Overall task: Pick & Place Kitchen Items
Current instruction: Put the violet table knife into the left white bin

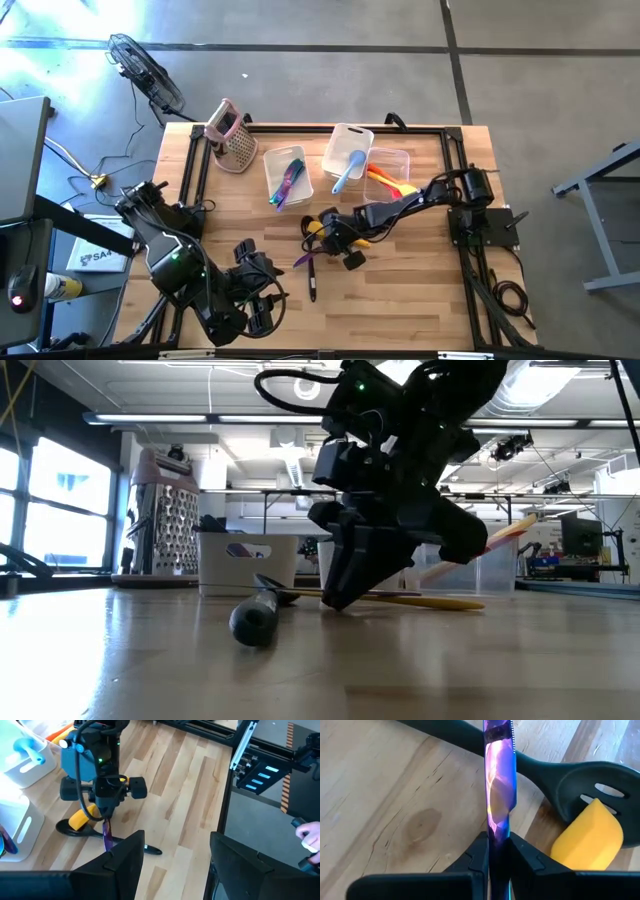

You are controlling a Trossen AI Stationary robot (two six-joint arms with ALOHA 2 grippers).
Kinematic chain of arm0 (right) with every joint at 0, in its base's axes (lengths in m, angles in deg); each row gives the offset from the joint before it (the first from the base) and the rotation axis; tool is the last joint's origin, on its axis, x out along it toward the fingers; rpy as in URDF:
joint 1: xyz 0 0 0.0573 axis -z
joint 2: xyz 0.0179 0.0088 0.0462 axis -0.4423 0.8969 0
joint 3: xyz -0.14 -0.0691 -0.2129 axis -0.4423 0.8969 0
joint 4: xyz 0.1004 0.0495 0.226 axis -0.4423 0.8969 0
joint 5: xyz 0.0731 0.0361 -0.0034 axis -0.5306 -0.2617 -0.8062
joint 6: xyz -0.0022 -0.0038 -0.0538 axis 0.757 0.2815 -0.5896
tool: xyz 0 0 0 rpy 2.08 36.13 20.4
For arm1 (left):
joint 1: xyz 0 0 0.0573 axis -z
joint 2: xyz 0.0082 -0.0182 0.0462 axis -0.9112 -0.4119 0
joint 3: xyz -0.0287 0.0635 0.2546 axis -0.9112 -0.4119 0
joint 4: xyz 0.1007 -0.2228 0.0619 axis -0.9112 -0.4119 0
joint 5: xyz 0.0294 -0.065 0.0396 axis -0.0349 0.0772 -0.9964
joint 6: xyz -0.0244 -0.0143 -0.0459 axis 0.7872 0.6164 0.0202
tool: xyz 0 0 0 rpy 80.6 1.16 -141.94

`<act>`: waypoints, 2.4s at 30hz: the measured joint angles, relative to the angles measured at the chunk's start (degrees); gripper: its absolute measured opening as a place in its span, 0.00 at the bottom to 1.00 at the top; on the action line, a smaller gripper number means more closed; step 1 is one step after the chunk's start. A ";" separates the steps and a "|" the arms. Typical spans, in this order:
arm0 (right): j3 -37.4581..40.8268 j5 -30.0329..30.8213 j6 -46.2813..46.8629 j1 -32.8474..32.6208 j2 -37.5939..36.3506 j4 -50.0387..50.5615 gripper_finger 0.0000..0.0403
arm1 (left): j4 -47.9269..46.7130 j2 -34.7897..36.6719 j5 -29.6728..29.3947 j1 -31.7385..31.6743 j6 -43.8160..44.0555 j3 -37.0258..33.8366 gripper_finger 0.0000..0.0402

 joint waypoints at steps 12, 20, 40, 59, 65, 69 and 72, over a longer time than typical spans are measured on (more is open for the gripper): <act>0.28 7.34 -1.90 -1.84 -4.88 5.57 0.09 | -0.45 0.00 0.21 -0.66 -0.73 0.00 0.54; 0.27 8.88 -1.67 -1.94 -9.87 5.79 0.09 | -0.47 0.24 0.02 -0.66 -1.29 -0.04 0.54; 0.04 10.92 8.08 -6.01 -38.24 -1.42 0.09 | -0.35 0.96 -18.46 -1.01 -29.76 2.30 0.54; 0.04 9.65 9.58 -8.01 -38.17 -3.62 0.09 | 11.68 0.27 -31.02 -5.20 -89.39 2.43 0.54; 0.07 8.68 10.91 -7.28 -38.15 -3.02 0.09 | 14.05 -0.01 -28.20 -5.53 -89.90 2.40 0.54; 0.07 8.75 10.91 -7.25 -38.15 -2.59 0.09 | 13.31 -0.13 -27.81 -5.51 -90.05 2.40 0.54; 0.04 8.79 10.91 -7.25 -38.15 -1.57 0.09 | 13.23 -0.13 -25.68 -5.51 -89.02 2.40 0.54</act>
